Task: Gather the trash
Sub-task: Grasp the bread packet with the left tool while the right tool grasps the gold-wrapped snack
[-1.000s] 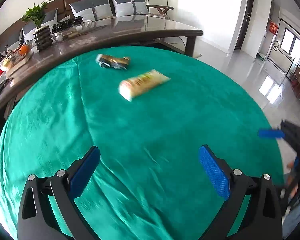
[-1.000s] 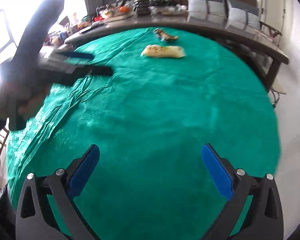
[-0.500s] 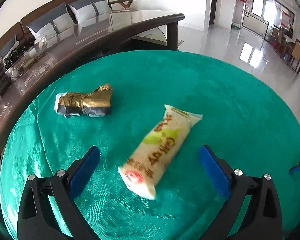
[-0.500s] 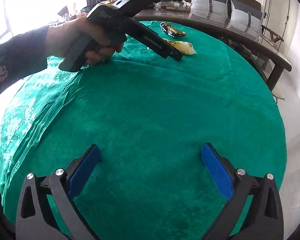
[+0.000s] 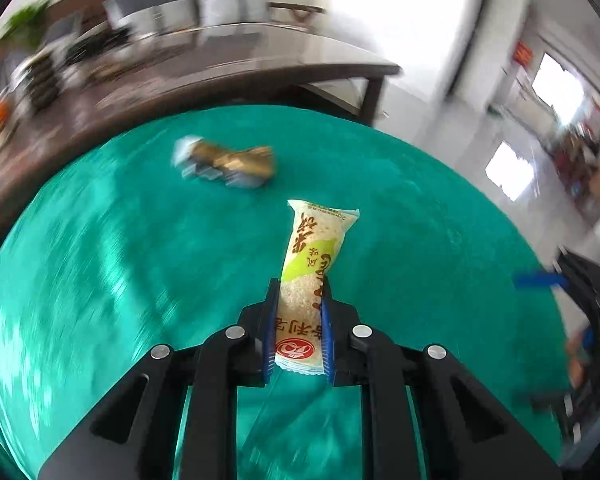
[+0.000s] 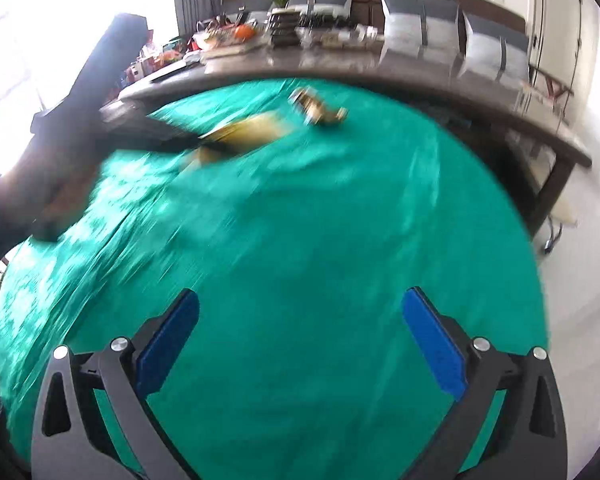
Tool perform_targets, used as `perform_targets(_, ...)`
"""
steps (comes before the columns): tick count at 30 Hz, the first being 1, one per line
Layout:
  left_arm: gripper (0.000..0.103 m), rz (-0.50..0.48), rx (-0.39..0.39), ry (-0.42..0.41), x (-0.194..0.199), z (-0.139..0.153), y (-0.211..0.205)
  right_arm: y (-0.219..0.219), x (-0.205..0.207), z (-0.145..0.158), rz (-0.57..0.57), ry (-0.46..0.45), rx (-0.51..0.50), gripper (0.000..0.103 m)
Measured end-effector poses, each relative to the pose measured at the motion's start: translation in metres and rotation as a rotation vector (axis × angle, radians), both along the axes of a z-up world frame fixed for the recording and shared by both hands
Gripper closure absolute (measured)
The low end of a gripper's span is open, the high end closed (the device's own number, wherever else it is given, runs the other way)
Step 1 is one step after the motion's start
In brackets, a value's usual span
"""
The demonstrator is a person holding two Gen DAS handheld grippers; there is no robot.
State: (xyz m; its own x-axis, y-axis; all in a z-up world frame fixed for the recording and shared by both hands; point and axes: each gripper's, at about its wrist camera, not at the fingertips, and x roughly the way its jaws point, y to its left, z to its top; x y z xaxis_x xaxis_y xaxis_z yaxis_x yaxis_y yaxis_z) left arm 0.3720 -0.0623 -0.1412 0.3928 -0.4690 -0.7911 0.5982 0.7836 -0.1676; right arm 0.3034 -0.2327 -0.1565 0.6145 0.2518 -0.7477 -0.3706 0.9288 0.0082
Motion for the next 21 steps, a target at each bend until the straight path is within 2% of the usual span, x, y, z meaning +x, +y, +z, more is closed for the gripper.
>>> perform_targets(3,0.086,0.104,-0.024,0.034,-0.018,0.001,0.045,0.019,0.076,0.001,0.092,-0.011,-0.047,0.005)
perform_targets(6,0.086,0.155,-0.034,0.049,-0.034,0.001,0.075,0.045,0.146,-0.007,0.127,0.046,-0.053,0.005)
perform_targets(9,0.086,0.189,-0.032,0.035,-0.049,0.002,0.095,0.067,0.188,-0.016,0.124,0.077,-0.057,0.005)
perform_targets(11,0.086,0.215,-0.037,0.039,-0.054,0.0,0.1,0.072,0.202,-0.023,0.11,0.111,-0.013,0.012)
perform_targets(12,0.086,0.226,-0.041,0.046,-0.056,-0.001,0.102,0.07,0.206,-0.026,0.098,0.129,-0.014,0.042)
perform_targets(13,0.086,0.232,-0.047,0.051,-0.058,-0.003,0.102,0.068,0.204,-0.024,0.08,0.113,-0.01,0.057)
perform_targets(16,0.086,0.242,-0.044,0.046,-0.064,-0.007,0.098,0.059,0.185,-0.018,0.055,0.121,-0.009,0.06)
perform_targets(20,0.086,0.255,-0.068,0.049,-0.072,-0.006,0.083,0.031,0.132,0.0,-0.01,0.127,0.035,0.06)
perform_targets(21,0.086,0.26,-0.062,0.033,-0.078,-0.004,0.076,0.022,0.108,0.004,-0.037,0.133,0.06,0.06)
